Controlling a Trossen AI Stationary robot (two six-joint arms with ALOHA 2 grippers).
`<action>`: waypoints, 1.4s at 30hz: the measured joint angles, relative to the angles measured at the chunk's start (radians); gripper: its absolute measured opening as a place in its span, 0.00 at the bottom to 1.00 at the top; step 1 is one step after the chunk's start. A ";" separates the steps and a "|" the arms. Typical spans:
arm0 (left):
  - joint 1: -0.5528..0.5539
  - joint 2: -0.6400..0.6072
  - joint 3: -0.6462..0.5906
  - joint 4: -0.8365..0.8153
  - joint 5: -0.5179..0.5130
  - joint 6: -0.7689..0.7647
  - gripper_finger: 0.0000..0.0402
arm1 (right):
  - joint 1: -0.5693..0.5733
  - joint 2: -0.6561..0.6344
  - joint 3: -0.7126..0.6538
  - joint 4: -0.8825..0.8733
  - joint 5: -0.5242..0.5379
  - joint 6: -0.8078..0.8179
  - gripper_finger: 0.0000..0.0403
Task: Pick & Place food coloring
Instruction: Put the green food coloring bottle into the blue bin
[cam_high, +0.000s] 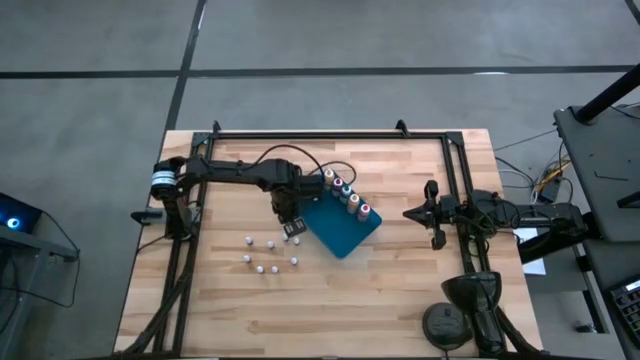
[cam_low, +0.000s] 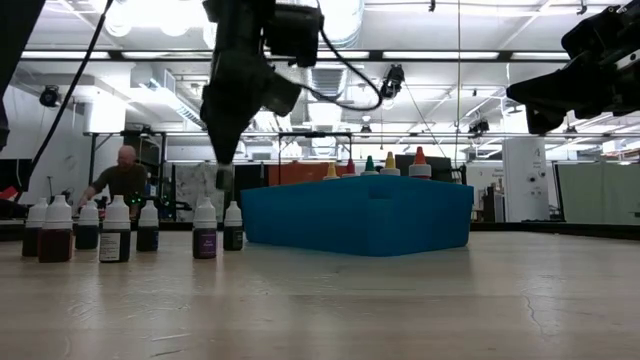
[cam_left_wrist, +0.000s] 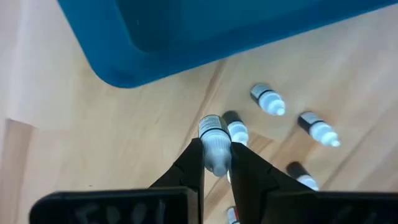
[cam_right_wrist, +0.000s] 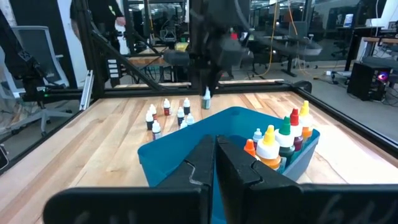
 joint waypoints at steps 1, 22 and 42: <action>0.001 0.000 0.018 -0.011 0.000 0.005 0.07 | 0.000 0.000 0.000 0.000 0.000 -0.002 0.02; 0.075 0.080 0.172 -0.005 -0.003 0.035 0.08 | 0.000 0.000 0.000 0.000 0.000 0.000 0.02; 0.102 0.224 0.202 0.072 -0.061 0.112 0.08 | 0.000 0.000 0.000 0.000 0.000 -0.001 0.02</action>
